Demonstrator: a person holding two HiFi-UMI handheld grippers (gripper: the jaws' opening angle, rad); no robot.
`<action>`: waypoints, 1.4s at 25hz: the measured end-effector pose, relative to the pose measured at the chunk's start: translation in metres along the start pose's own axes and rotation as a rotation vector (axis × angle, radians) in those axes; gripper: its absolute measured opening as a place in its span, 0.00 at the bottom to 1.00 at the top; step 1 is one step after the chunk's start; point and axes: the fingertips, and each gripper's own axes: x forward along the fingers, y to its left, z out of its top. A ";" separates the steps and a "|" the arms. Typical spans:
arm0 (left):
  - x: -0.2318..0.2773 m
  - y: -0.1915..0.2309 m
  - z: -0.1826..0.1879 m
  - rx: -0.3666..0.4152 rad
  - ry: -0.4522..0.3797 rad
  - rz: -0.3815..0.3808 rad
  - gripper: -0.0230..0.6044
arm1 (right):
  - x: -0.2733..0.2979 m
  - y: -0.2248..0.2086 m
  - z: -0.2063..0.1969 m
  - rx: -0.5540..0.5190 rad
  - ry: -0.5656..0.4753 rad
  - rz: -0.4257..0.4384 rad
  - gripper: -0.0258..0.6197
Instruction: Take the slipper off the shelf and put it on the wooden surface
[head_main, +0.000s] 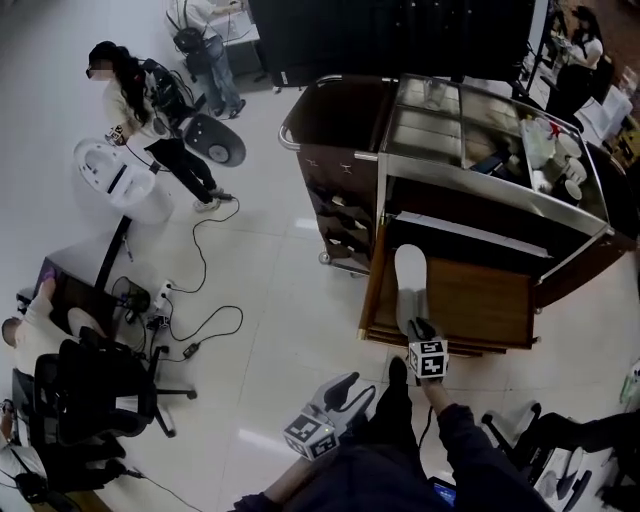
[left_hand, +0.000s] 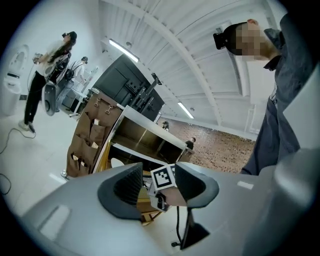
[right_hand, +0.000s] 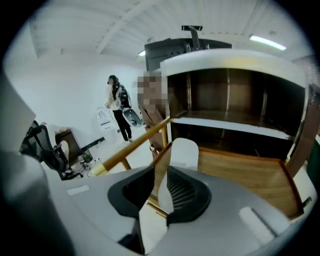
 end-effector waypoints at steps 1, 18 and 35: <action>-0.003 -0.004 -0.004 -0.004 0.000 -0.014 0.37 | -0.022 0.011 0.005 0.013 -0.026 0.016 0.14; 0.004 -0.106 -0.085 -0.058 0.093 -0.196 0.33 | -0.278 0.086 -0.063 0.143 -0.153 0.101 0.08; -0.020 -0.220 -0.143 -0.032 0.011 -0.132 0.31 | -0.396 0.056 -0.087 0.077 -0.354 0.141 0.04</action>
